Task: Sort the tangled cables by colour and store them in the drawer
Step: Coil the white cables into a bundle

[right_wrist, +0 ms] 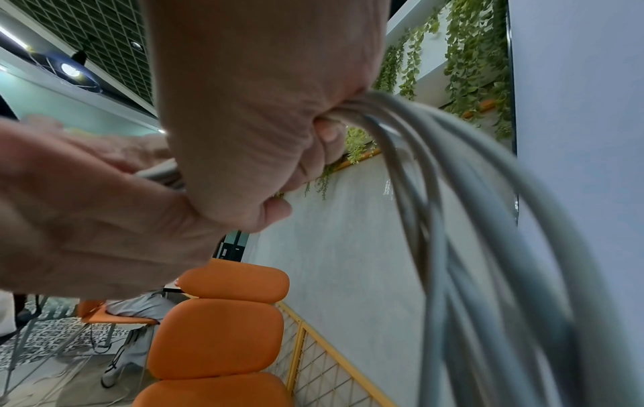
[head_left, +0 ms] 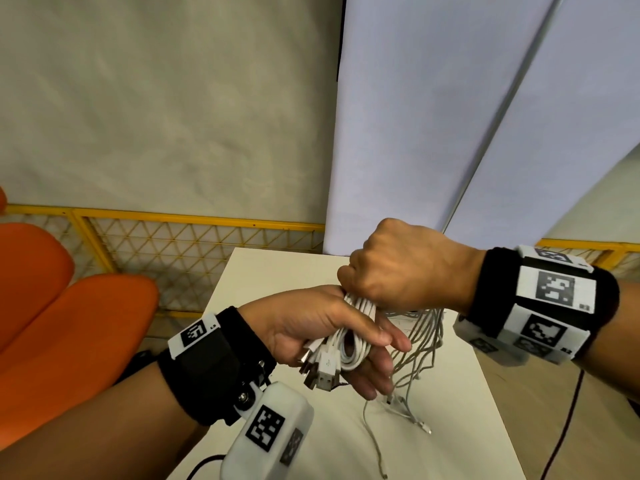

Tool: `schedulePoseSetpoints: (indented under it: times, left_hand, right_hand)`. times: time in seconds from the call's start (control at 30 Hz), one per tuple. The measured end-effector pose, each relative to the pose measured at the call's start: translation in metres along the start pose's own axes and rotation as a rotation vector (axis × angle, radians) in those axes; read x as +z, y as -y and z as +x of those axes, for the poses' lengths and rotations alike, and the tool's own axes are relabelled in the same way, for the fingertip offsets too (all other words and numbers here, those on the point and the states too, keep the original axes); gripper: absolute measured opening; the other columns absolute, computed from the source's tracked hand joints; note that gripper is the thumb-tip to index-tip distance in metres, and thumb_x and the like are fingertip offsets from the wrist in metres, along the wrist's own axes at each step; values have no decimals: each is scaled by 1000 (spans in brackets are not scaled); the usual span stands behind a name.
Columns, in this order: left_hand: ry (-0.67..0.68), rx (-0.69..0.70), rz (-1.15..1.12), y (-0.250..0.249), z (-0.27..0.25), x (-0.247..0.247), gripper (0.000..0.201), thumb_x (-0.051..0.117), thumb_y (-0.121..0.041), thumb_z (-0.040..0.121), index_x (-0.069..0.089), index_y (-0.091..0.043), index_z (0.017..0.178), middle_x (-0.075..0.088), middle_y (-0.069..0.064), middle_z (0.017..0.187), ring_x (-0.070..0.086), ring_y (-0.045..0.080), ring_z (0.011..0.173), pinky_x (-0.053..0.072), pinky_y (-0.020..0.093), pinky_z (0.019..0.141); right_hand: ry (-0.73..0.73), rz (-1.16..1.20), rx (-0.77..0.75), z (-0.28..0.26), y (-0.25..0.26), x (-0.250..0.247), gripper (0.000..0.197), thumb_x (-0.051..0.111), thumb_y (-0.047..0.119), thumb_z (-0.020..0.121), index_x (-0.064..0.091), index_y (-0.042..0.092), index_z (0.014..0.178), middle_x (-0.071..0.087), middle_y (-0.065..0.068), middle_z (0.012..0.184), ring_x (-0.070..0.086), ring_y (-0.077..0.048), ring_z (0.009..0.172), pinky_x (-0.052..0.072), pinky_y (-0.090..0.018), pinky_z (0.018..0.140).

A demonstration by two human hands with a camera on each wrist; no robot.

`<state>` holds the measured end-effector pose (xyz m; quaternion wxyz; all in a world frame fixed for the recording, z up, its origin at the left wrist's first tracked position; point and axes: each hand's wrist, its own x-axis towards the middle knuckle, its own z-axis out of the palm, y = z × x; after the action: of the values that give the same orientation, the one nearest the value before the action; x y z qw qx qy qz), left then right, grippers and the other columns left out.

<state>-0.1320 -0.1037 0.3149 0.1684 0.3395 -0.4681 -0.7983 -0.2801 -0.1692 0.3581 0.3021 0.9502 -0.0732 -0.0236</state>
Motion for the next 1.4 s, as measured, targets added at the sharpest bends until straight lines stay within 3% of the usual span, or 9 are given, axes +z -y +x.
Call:
schedulePoseSetpoints:
  times: [0.13,0.3,0.43,0.57,0.73,0.83,1.07,1.27,1.4]
  left_hand:
    - [-22,-7,64,1,0,1,15,57,-13,97,71,-7,101,48,-4,53,54,10,48,49,23,51]
    - [-142,-24,156,5,3,11,31,73,-38,80,63,-14,63,32,-5,42,38,9,38,31,20,44]
    - [-184,-41,139,6,5,11,52,71,-40,85,36,-20,52,28,-6,39,32,10,35,25,24,45]
    - [-240,44,133,7,4,15,52,74,-27,87,40,-21,48,30,-3,41,31,10,33,29,18,40]
    - [-327,130,300,12,1,10,22,78,-13,83,63,-12,67,61,10,64,57,20,51,41,25,51]
    - [-388,120,423,17,-3,7,18,79,-11,80,63,-7,73,64,11,63,55,30,62,37,25,48]
    - [-320,86,449,17,-6,6,3,71,-4,87,70,-7,88,59,-6,54,52,10,48,40,21,46]
    - [-333,33,534,18,-7,4,16,70,-16,91,71,-2,98,65,2,67,60,23,69,43,25,50]
    - [-388,13,694,6,-7,-2,49,84,-42,76,69,-9,110,74,5,91,67,16,77,55,29,64]
  right_hand:
    - [-39,11,-17,-1,-2,-3,21,77,13,70,58,11,61,48,1,44,25,-22,41,19,-25,46]
    - [-19,-3,-27,0,-1,-3,25,77,9,63,53,13,57,45,0,41,20,-24,43,18,-25,44]
    - [-13,5,-35,1,-2,-3,20,74,13,64,56,14,56,45,1,41,20,-22,43,18,-25,44]
    - [-14,-7,-36,2,-4,-6,20,72,13,66,55,15,56,45,1,42,22,-23,42,19,-25,45]
    - [1,-48,-11,0,-7,-8,35,75,10,64,41,15,55,36,0,41,20,-23,42,19,-25,46]
    - [10,-52,2,-2,-7,-11,40,75,5,60,36,15,55,22,0,47,20,-24,42,20,-25,46]
    - [10,20,3,-3,0,-11,38,78,8,64,42,14,52,23,0,45,23,-20,38,22,-23,45]
    - [33,-30,-21,-1,6,-13,44,77,4,57,34,15,54,23,-2,45,21,-24,40,21,-25,44]
    - [131,-36,-50,6,12,-12,35,86,12,55,52,16,47,48,-1,39,38,-25,34,24,-22,43]
